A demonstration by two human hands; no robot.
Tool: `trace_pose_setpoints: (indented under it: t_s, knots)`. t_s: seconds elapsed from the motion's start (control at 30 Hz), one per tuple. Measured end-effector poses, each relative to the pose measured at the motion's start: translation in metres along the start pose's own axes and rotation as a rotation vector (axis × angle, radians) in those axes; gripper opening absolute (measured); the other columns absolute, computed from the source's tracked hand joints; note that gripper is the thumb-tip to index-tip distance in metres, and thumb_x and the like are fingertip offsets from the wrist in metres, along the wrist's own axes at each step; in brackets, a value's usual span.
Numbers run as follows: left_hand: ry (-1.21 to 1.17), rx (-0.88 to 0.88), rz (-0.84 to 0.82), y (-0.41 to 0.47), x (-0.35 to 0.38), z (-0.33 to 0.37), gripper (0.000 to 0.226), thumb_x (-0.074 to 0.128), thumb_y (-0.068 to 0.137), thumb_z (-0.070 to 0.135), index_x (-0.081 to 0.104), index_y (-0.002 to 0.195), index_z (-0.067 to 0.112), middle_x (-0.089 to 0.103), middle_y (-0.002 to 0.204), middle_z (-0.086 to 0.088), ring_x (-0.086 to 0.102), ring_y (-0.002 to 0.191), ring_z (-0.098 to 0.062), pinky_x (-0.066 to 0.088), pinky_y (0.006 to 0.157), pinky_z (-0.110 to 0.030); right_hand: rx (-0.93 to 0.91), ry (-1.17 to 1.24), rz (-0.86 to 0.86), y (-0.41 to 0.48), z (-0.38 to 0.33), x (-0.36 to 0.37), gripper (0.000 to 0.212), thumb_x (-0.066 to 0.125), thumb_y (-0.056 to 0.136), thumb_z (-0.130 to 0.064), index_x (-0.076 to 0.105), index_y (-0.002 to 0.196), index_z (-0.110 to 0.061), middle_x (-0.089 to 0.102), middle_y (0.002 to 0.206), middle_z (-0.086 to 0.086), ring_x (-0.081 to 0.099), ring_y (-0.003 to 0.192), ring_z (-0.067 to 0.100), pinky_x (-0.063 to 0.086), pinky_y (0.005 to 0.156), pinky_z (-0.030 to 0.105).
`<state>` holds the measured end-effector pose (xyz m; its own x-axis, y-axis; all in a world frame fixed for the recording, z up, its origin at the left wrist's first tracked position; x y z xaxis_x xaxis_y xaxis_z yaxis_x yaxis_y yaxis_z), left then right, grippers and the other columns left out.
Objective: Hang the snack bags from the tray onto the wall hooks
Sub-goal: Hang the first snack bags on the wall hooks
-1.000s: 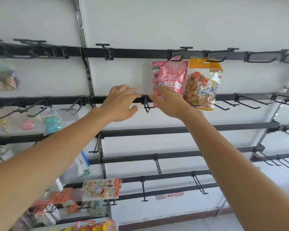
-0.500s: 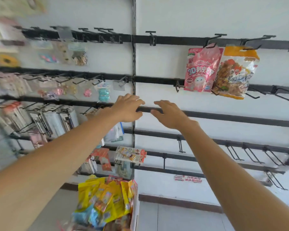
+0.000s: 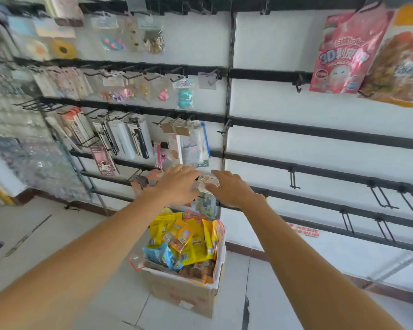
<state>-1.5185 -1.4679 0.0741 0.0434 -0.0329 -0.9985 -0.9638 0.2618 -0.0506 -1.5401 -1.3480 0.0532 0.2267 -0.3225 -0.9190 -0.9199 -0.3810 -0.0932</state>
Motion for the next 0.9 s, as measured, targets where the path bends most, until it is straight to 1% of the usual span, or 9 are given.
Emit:
trace_pose_setpoints:
  t_s: [0.1,0.2,0.33,0.47,0.57,0.67,0.8,0.83,0.9]
  knots:
    - [-0.006,-0.006,-0.014,-0.006,0.030,-0.029,0.055,0.051,0.094,0.037,0.037,0.147,0.029,0.036,0.155,0.000,0.028,0.143,-0.026,0.023,0.114,-0.050,-0.003,0.050,-0.055,0.010,-0.012,0.032,0.060,0.037,0.103,-0.051,0.032,0.155,-0.022,0.033,0.159,0.011,0.031,0.145,0.035,0.029,0.117,0.048]
    - [-0.022,-0.014,-0.073,-0.012,0.063,-0.056,0.050,0.051,0.092,0.035,0.044,0.141,0.024,0.038,0.153,-0.002,0.031,0.141,-0.028,0.028,0.109,-0.051,-0.013,0.058,-0.105,0.020,-0.023,0.065,0.057,0.039,0.102,-0.051,0.043,0.149,-0.019,0.043,0.153,0.012,0.040,0.139,0.034,0.034,0.112,0.044]
    - [-0.069,-0.032,-0.135,-0.010,0.101,-0.090,0.058,0.050,0.095,0.033,0.035,0.150,0.023,0.036,0.155,-0.004,0.032,0.142,-0.029,0.027,0.112,-0.047,0.016,0.065,-0.172,0.037,-0.028,0.109,0.050,0.041,0.102,-0.050,0.047,0.144,-0.024,0.051,0.146,0.010,0.048,0.132,0.033,0.041,0.106,0.044]
    - [-0.108,-0.038,-0.175,-0.002,0.136,-0.116,0.057,0.050,0.095,0.036,0.037,0.149,0.023,0.041,0.153,-0.005,0.037,0.139,-0.029,0.029,0.112,-0.048,0.082,0.088,-0.234,0.055,-0.025,0.150,0.053,0.044,0.102,-0.047,0.041,0.150,-0.026,0.041,0.155,0.008,0.043,0.137,0.031,0.037,0.111,0.042]
    - [-0.231,-0.122,-0.239,-0.004,0.174,-0.134,0.052,0.051,0.095,0.038,0.042,0.145,0.027,0.047,0.149,-0.005,0.044,0.134,-0.031,0.035,0.105,-0.047,0.092,0.114,-0.331,0.062,-0.023,0.186,0.052,0.045,0.102,-0.045,0.039,0.151,-0.028,0.040,0.156,0.005,0.052,0.129,0.029,0.040,0.107,0.040]
    - [-0.293,-0.164,-0.294,-0.005,0.215,-0.150,0.052,0.050,0.097,0.038,0.041,0.147,0.026,0.046,0.150,-0.006,0.044,0.135,-0.032,0.036,0.106,-0.045,0.136,0.108,-0.432,0.074,-0.013,0.223,0.058,0.046,0.103,-0.043,0.031,0.155,-0.022,0.031,0.161,0.007,0.038,0.142,0.030,0.035,0.111,0.039]
    - [-0.381,-0.195,-0.389,-0.006,0.274,-0.166,0.050,0.050,0.099,0.031,0.041,0.148,0.023,0.049,0.146,-0.006,0.048,0.130,-0.029,0.038,0.101,-0.040,0.207,0.137,-0.563,0.098,0.011,0.279,0.059,0.049,0.103,-0.039,0.030,0.155,-0.020,0.020,0.165,0.009,0.043,0.138,0.031,0.041,0.107,0.039]
    - [-0.379,-0.206,-0.406,-0.001,0.286,-0.175,0.049,0.049,0.099,0.031,0.041,0.148,0.024,0.050,0.145,-0.006,0.050,0.127,-0.030,0.039,0.099,-0.040,0.212,0.143,-0.573,0.109,0.016,0.290,0.059,0.050,0.102,-0.038,0.030,0.155,-0.019,0.020,0.164,0.010,0.043,0.138,0.031,0.040,0.106,0.038]
    - [-0.332,-0.214,-0.432,0.010,0.313,-0.190,0.046,0.045,0.101,0.032,0.042,0.146,0.026,0.051,0.143,-0.008,0.052,0.125,-0.031,0.039,0.099,-0.042,0.199,0.106,-0.610,0.130,0.023,0.316,0.061,0.051,0.102,-0.037,0.029,0.154,-0.017,0.033,0.159,0.012,0.040,0.141,0.032,0.038,0.107,0.038]
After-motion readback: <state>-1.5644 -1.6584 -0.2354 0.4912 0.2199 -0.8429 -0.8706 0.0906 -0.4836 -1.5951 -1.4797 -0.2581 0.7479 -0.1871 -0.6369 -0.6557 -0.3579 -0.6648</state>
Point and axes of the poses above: each hand's wrist, its own y-axis towards the middle knuckle, its own x-axis out of the palm, z = x × y, the point moved 9 cm from there along y, towards the middle knuckle
